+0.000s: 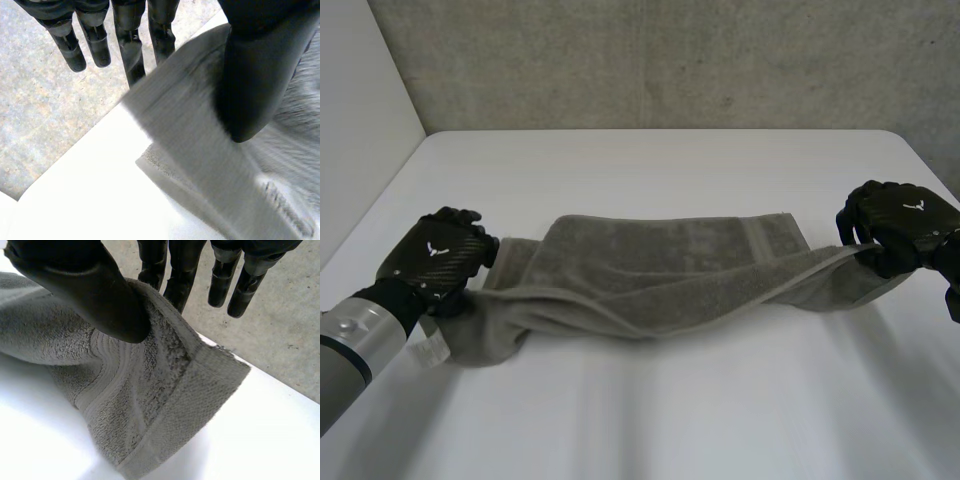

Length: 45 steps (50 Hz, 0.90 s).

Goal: Fold the towel.

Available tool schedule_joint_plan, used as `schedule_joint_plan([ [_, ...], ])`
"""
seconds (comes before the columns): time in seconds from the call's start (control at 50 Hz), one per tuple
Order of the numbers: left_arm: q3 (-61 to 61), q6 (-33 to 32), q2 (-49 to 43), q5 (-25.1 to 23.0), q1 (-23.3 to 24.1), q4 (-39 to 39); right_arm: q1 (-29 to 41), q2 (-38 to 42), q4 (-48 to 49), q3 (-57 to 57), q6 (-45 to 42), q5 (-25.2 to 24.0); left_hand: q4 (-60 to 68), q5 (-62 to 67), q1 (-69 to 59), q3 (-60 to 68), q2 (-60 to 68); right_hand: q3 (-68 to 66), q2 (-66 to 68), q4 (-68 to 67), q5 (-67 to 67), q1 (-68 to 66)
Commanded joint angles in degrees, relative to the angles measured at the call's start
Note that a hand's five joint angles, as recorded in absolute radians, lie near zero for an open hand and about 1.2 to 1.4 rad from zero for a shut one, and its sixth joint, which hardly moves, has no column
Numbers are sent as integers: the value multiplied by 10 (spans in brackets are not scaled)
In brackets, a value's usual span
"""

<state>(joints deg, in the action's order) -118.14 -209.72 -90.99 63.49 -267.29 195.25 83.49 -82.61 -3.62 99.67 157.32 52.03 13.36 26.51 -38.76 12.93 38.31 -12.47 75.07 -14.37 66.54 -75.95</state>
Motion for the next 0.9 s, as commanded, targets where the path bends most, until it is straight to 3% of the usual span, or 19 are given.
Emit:
schedule_joint_plan([
  [0.02, 4, 0, -2, 0, -6, -7, 0, 1, 0, 0, 0, 0, -34, -1, 23, -29, -19, 25, 49, 44, 35, -41],
  [0.1, 4, 1, -3, -1, -7, -7, 1, 1, -1, 0, 0, 0, -34, 23, -1, -29, 5, 25, 49, 44, 35, -41],
  [0.16, 4, 2, -8, -4, -7, -7, 1, 1, 0, 1, 0, 0, -34, 131, -108, -29, 113, 25, 49, 44, 35, -41],
  [0.2, 1, 3, -10, -15, -6, -12, 2, 1, 0, 2, 0, 0, -34, 330, -307, -29, 312, 25, 49, 44, 35, -41],
  [0.22, 1, 3, -10, -15, -6, -12, 2, 1, 0, 2, 0, 0, -34, 331, -308, -29, 313, 25, 49, 44, 35, -41],
  [0.24, 1, 3, -12, -25, -3, -16, 2, 1, 0, 2, 0, 0, -34, 434, -411, -29, 416, 25, 49, 44, 35, -41],
  [0.44, 18, 3, -15, -90, -9, -85, -1, 1, -8, -9, 0, -3, -34, 435, -412, -29, 417, 25, 49, 44, 35, -41],
  [0.56, 37, 11, 78, -94, -57, -101, -4, -17, -27, -24, 3, -4, -34, 435, -412, -29, 417, 25, 49, 44, 35, -41],
  [0.6, 41, 17, 103, -95, -67, -100, -10, -60, -70, -42, 2, -5, -34, 435, -412, -29, 417, 25, 49, 44, 35, -41],
  [0.76, 89, 131, 193, -98, -86, -97, -25, -127, -141, -80, 0, -14, -34, 435, -412, -29, 417, 25, 49, 44, 35, -41],
  [0.9, 86, 159, 188, -99, -90, -94, -11, -145, -195, -69, -73, -18, -34, 435, -412, -29, 417, 25, 49, 44, 35, -41],
])
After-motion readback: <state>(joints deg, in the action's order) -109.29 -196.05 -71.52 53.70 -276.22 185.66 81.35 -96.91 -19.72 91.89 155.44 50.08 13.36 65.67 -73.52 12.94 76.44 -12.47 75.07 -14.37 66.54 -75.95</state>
